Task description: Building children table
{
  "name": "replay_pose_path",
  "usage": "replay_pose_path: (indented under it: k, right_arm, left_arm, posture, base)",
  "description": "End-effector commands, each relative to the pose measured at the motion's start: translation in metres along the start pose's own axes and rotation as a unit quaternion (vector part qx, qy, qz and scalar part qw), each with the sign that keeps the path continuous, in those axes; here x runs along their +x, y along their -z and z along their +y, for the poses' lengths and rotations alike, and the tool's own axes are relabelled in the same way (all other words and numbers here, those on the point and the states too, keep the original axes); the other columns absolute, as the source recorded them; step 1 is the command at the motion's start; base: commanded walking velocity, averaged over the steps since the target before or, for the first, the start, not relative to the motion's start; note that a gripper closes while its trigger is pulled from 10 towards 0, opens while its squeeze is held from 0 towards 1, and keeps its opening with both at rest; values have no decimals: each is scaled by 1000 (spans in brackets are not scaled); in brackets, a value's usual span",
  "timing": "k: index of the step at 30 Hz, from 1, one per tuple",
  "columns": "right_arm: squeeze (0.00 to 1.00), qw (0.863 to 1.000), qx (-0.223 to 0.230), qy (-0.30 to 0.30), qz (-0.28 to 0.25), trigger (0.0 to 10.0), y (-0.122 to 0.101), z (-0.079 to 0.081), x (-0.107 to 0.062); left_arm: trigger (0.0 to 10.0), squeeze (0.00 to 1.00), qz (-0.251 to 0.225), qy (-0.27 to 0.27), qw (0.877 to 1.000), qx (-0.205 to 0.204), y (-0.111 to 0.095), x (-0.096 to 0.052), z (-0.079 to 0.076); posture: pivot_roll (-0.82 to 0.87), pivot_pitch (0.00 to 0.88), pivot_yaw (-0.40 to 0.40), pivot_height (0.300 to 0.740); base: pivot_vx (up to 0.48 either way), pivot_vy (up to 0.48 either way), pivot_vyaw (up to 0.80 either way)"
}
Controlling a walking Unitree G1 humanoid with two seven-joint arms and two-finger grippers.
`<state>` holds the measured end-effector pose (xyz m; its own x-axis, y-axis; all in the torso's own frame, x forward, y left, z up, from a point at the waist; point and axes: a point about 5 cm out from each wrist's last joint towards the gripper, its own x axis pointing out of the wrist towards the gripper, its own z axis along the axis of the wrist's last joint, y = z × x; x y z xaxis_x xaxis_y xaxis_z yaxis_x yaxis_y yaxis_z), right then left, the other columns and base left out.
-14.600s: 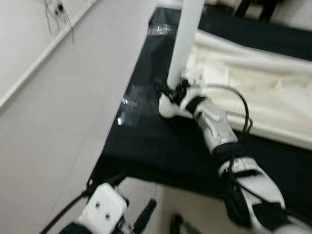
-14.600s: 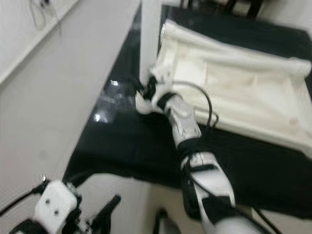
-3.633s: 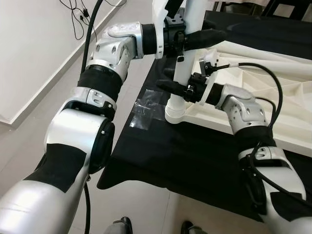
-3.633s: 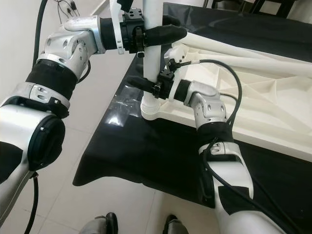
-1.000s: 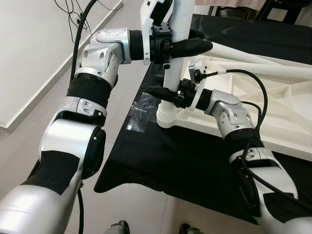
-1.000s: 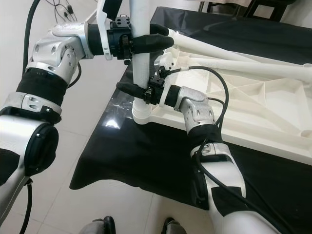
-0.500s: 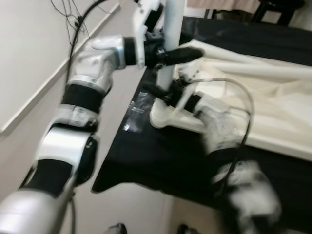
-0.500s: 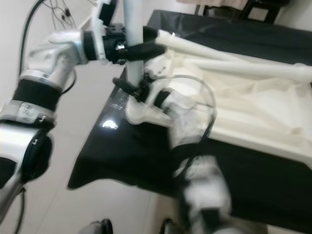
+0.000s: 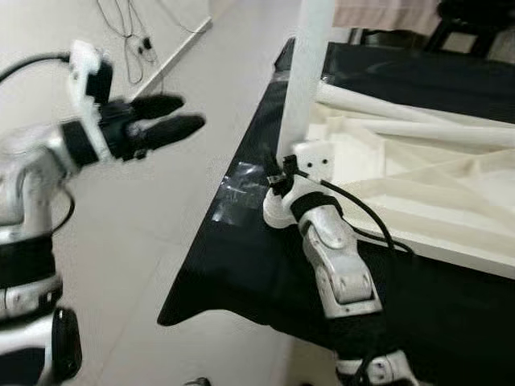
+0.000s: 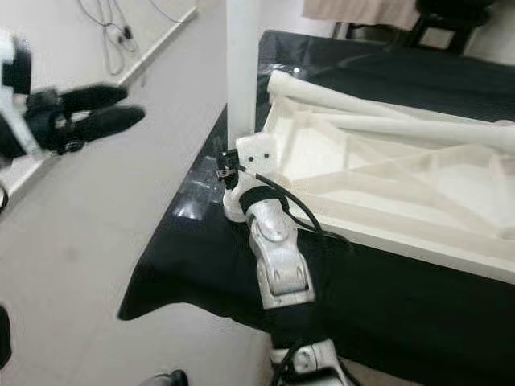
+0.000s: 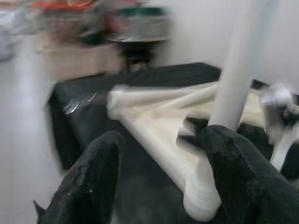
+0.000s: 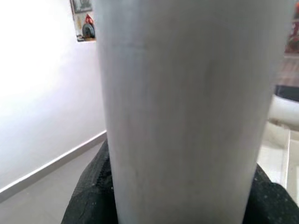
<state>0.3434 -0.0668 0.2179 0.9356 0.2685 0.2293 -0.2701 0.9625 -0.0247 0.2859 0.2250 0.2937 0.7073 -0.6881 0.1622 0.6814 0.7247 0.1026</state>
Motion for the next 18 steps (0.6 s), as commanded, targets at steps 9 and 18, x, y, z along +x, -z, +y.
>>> replay_pose_path:
  k: [9,18]
  right_arm:
    - [1000,989,131,-69,21,10000,3,35,-12]
    - [0,945,103,-309,-41,10000,-11,24,-3]
  left_arm:
    - [10000,0,82,-83,991,-58,69,-28,-47]
    - [10000,0,96,-94,988,-77,94,-21,-86]
  posture:
    - [113,125,-4,740]
    - [127,78,-25,740]
  base:
    - [0,0,0]
    - [0,0,0]
